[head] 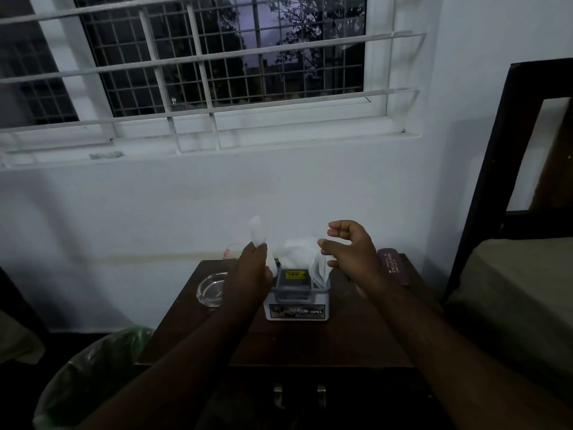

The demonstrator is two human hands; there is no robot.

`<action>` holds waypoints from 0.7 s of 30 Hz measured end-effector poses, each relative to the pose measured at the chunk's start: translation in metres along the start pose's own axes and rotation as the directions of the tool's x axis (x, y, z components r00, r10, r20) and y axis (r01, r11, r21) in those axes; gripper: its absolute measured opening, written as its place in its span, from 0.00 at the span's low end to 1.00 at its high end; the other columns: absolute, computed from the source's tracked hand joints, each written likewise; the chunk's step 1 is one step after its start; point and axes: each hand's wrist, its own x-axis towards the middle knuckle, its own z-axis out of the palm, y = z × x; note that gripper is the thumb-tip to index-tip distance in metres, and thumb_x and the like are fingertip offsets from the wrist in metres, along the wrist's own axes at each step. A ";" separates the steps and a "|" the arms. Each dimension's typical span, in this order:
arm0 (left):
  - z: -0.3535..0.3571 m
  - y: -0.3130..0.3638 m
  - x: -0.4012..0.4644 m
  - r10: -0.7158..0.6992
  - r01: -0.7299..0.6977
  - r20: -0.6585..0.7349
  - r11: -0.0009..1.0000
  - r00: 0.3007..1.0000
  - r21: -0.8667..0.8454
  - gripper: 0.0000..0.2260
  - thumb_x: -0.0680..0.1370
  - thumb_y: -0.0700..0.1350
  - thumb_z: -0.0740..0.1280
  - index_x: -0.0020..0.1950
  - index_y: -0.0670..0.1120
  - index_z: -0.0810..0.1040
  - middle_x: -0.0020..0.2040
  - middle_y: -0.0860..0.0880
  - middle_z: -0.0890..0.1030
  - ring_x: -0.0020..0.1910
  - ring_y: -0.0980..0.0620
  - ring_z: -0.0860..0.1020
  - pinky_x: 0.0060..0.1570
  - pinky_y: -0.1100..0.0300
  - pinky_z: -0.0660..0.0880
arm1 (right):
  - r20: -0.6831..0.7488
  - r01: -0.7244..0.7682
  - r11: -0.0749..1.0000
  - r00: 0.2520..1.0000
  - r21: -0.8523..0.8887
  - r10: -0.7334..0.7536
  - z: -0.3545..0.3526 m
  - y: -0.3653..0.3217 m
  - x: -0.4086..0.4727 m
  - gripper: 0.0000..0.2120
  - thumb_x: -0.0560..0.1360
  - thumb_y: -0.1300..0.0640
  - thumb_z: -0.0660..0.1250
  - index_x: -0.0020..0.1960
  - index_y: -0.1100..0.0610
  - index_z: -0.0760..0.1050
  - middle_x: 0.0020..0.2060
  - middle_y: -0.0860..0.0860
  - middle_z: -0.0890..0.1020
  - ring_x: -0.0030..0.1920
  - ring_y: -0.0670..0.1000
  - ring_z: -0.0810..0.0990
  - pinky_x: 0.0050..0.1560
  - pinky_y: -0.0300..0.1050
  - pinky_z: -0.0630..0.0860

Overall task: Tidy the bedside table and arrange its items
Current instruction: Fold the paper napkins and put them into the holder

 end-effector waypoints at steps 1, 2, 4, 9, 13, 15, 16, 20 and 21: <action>0.001 0.000 0.000 0.013 -0.014 0.010 1.000 1.000 0.007 0.16 0.73 0.37 0.67 0.61 0.39 0.76 0.57 0.39 0.78 0.55 0.39 0.77 0.53 0.48 0.76 | 0.008 0.001 1.000 1.000 -0.005 -0.001 0.000 0.000 -0.001 0.17 0.71 0.59 0.73 0.58 0.51 0.74 0.57 0.49 0.79 0.49 0.56 0.84 0.38 0.44 0.79; 0.001 -0.001 0.000 0.021 -0.022 0.016 1.000 1.000 0.018 0.15 0.74 0.41 0.68 0.59 0.39 0.77 0.56 0.40 0.79 0.54 0.39 0.78 0.53 0.47 0.76 | 0.018 0.002 1.000 1.000 -0.010 -0.002 0.000 0.000 -0.001 0.17 0.71 0.58 0.73 0.58 0.50 0.74 0.56 0.49 0.79 0.48 0.54 0.85 0.38 0.43 0.79; 0.002 -0.002 0.001 0.044 -0.044 0.019 0.998 0.999 0.052 0.14 0.75 0.48 0.69 0.54 0.41 0.81 0.51 0.42 0.83 0.51 0.41 0.80 0.53 0.48 0.75 | 0.041 0.008 0.999 0.999 -0.037 -0.007 -0.001 0.000 -0.001 0.16 0.71 0.57 0.73 0.56 0.48 0.74 0.55 0.48 0.79 0.46 0.52 0.85 0.36 0.41 0.78; -0.002 -0.008 -0.005 0.020 -0.020 0.001 1.000 1.000 -0.001 0.15 0.73 0.59 0.69 0.48 0.48 0.84 0.42 0.49 0.86 0.43 0.50 0.82 0.46 0.55 0.77 | 0.046 0.171 0.927 0.985 -0.335 -0.165 -0.008 0.004 0.004 0.13 0.68 0.55 0.76 0.50 0.46 0.76 0.45 0.43 0.81 0.37 0.40 0.78 0.37 0.31 0.72; 0.000 -0.016 -0.020 0.007 -0.005 0.068 1.000 0.998 -0.021 0.15 0.71 0.61 0.70 0.47 0.51 0.83 0.41 0.52 0.84 0.42 0.52 0.81 0.41 0.56 0.77 | 0.239 0.312 0.762 0.948 -0.567 -0.210 -0.017 0.008 -0.002 0.06 0.67 0.56 0.74 0.40 0.49 0.78 0.36 0.44 0.82 0.37 0.37 0.79 0.39 0.34 0.74; 0.004 -0.019 -0.031 0.043 -0.037 0.109 0.998 0.993 -0.053 0.17 0.72 0.60 0.69 0.54 0.52 0.80 0.50 0.50 0.84 0.51 0.50 0.81 0.48 0.55 0.77 | 0.339 0.353 0.594 0.930 -0.723 -0.141 -0.019 0.006 -0.011 0.03 0.68 0.55 0.71 0.39 0.48 0.78 0.39 0.44 0.82 0.42 0.42 0.80 0.44 0.44 0.78; 0.008 -0.020 -0.038 0.059 -0.054 0.131 0.998 0.990 -0.045 0.21 0.72 0.60 0.69 0.61 0.51 0.77 0.58 0.49 0.81 0.58 0.49 0.79 0.55 0.53 0.77 | 0.371 0.361 0.501 0.925 -0.787 -0.084 -0.019 0.004 -0.017 0.02 0.68 0.53 0.70 0.41 0.48 0.79 0.42 0.44 0.82 0.46 0.46 0.81 0.47 0.46 0.78; 0.019 -0.019 -0.065 0.052 -0.084 0.245 0.989 0.968 0.121 0.39 0.73 0.62 0.65 0.78 0.45 0.57 0.79 0.42 0.57 0.77 0.44 0.59 0.71 0.50 0.64 | 0.413 0.388 0.292 0.910 -0.874 0.029 -0.014 0.004 -0.047 0.14 0.69 0.47 0.67 0.53 0.49 0.74 0.52 0.48 0.77 0.57 0.53 0.78 0.51 0.47 0.76; 0.020 -0.018 -0.070 0.053 -0.107 0.301 0.981 0.952 0.165 0.41 0.74 0.61 0.64 0.79 0.44 0.52 0.80 0.42 0.52 0.79 0.44 0.55 0.72 0.49 0.63 | 0.408 0.382 0.259 0.911 -0.887 0.055 -0.012 0.007 -0.056 0.21 0.68 0.45 0.67 0.59 0.49 0.72 0.58 0.50 0.76 0.61 0.55 0.76 0.54 0.49 0.76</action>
